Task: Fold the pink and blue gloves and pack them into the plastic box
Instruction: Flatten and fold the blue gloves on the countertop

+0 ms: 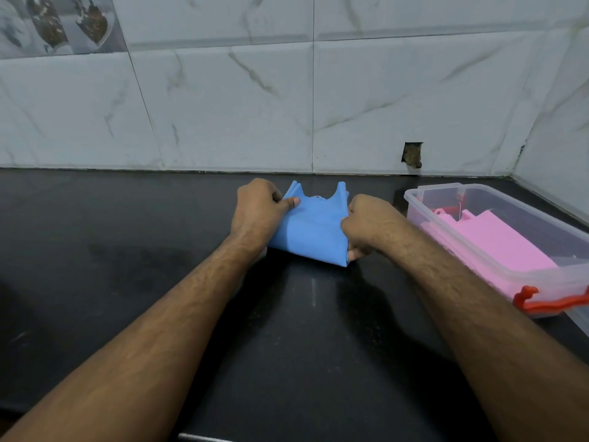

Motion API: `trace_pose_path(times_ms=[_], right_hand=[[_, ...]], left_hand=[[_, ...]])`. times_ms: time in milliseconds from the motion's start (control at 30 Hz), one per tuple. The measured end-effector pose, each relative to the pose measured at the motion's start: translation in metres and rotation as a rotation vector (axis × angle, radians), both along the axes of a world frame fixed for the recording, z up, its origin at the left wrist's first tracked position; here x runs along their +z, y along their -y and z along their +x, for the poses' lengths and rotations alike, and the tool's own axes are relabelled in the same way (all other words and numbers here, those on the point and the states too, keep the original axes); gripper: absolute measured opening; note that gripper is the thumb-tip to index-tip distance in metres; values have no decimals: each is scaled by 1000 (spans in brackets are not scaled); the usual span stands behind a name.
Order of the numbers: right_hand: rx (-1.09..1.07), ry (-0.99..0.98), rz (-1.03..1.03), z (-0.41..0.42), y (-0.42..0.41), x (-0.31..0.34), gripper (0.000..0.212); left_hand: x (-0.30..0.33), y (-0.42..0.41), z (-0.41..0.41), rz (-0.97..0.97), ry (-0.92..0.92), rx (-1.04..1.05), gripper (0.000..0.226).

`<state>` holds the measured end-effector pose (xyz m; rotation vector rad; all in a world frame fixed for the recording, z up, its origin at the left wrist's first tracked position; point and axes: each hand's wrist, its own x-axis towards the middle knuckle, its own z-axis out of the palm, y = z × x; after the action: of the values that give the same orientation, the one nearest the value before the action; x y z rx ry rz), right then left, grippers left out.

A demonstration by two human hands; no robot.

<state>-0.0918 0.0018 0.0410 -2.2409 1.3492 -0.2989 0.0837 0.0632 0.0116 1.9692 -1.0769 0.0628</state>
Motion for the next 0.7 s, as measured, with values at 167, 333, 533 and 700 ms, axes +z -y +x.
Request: trace_pose_path(times_ms=[167,333,533,700], right_hand=[[-8,282,233,-1,6,-10,27],[-34,333,283,-4,10,-14,48],[-3,370,130,-3,8,-10,20],[43,401,125,-1,5,-13,11]], left_hand=[[-1,3,2,87,51,-49,44],[-4,4,0,131,46,-69,44],[-2,3,0,191,42,-21,46],[-4,2,0,157,-43,-39,52]])
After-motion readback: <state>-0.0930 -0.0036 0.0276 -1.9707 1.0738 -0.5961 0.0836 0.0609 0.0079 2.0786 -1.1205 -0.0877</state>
